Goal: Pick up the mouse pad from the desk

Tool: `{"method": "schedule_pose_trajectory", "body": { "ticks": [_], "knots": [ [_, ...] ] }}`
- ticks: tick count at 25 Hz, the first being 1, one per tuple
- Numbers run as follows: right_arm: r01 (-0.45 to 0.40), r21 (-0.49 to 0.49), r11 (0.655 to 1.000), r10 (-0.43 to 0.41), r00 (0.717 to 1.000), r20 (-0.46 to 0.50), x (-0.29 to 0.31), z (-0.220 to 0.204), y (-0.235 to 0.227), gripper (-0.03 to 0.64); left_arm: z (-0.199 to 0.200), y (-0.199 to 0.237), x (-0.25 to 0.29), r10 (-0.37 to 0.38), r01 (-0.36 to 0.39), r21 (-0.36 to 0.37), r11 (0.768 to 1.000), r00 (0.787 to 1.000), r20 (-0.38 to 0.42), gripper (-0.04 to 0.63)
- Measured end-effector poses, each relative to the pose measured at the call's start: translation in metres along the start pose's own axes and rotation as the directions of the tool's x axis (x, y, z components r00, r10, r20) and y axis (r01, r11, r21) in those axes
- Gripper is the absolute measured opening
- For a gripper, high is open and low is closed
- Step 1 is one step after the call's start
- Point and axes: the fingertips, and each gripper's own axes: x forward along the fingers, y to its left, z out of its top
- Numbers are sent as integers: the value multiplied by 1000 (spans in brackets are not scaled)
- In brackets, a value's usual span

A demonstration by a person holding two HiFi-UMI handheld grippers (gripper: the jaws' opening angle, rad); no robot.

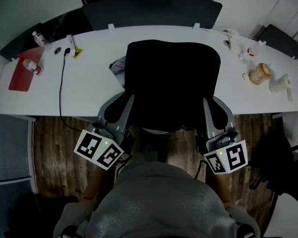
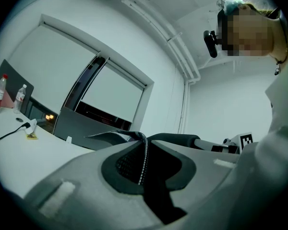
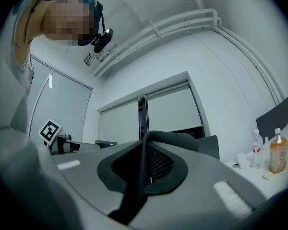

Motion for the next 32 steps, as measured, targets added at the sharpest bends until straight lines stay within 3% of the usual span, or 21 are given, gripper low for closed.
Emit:
{"method": "schedule_pose_trajectory", "body": {
  "ticks": [7,8,10,19,32],
  "knots": [
    [-21,-6,1000,21,1000,-13,-50,5,20,20,-3,-41,-37,6,-6,-2,1000,999,39,52],
    [-24,-8,1000,24,1000,-13,-58,6,24,20,0,-48,-44,1,-1,-11,1000,998,59,11],
    [-27,-24,999,27,1000,-11,-72,7,31,20,0,-60,-54,-4,5,-17,1000,997,79,11],
    [-13,-104,995,16,999,37,-123,13,61,18,-17,-99,-101,17,-15,-30,999,998,61,11],
    [-32,-31,999,36,994,108,-180,43,89,20,-25,-132,-155,61,-62,4,998,996,65,11]
  ]
}}
